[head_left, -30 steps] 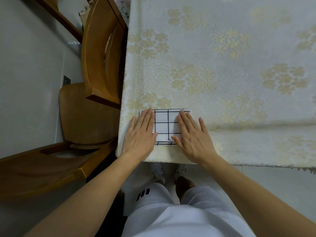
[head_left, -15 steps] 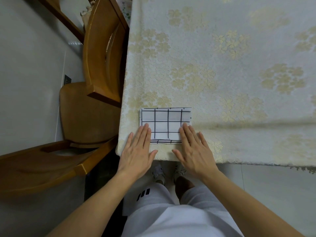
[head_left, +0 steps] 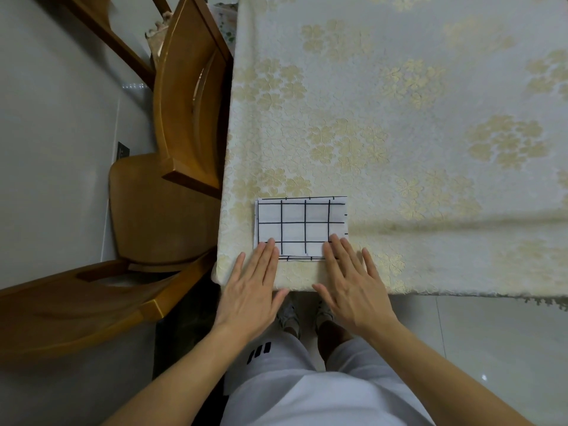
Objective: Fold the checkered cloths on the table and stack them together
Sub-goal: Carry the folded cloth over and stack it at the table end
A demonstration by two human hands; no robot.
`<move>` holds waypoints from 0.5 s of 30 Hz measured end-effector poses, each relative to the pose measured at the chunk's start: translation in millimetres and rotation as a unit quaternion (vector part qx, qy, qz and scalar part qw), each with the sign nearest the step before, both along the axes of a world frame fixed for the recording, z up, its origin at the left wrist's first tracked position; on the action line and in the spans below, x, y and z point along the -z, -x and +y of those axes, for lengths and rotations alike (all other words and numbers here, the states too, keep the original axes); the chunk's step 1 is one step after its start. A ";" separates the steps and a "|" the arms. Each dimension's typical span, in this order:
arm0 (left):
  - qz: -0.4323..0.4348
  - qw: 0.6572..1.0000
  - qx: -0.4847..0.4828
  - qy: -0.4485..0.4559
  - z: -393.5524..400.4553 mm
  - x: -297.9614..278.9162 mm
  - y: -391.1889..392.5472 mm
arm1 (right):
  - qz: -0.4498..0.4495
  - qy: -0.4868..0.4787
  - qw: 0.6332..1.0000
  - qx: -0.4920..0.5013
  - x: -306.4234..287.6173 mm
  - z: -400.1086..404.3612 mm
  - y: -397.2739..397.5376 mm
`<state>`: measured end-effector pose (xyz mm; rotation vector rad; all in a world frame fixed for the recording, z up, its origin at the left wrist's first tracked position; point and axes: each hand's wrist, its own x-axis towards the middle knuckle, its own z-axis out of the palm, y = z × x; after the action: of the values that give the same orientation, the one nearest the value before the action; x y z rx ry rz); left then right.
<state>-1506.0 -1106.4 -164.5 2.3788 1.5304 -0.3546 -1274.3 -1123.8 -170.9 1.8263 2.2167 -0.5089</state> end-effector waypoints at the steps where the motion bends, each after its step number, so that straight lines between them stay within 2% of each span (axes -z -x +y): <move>1: 0.000 1.000 0.001 -0.005 1.0 -2.4 -0.7 | 0.000 -0.004 1.000 0.000 -1.6 1.1 0.4; 8: -0.017 0.998 -0.004 -0.064 49.2 -9.9 -15.4 | 0.015 -0.057 0.998 0.010 -12.5 49.1 2.1; 15: 0.034 0.998 -0.001 -0.050 86.2 2.8 -20.4 | 0.018 -0.030 0.999 0.008 -4.4 83.7 2.9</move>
<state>-1485.7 -1020.2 -167.2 2.4644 1.6146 -0.3701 -1277.2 -1040.2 -166.5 1.8808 2.2669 -0.4867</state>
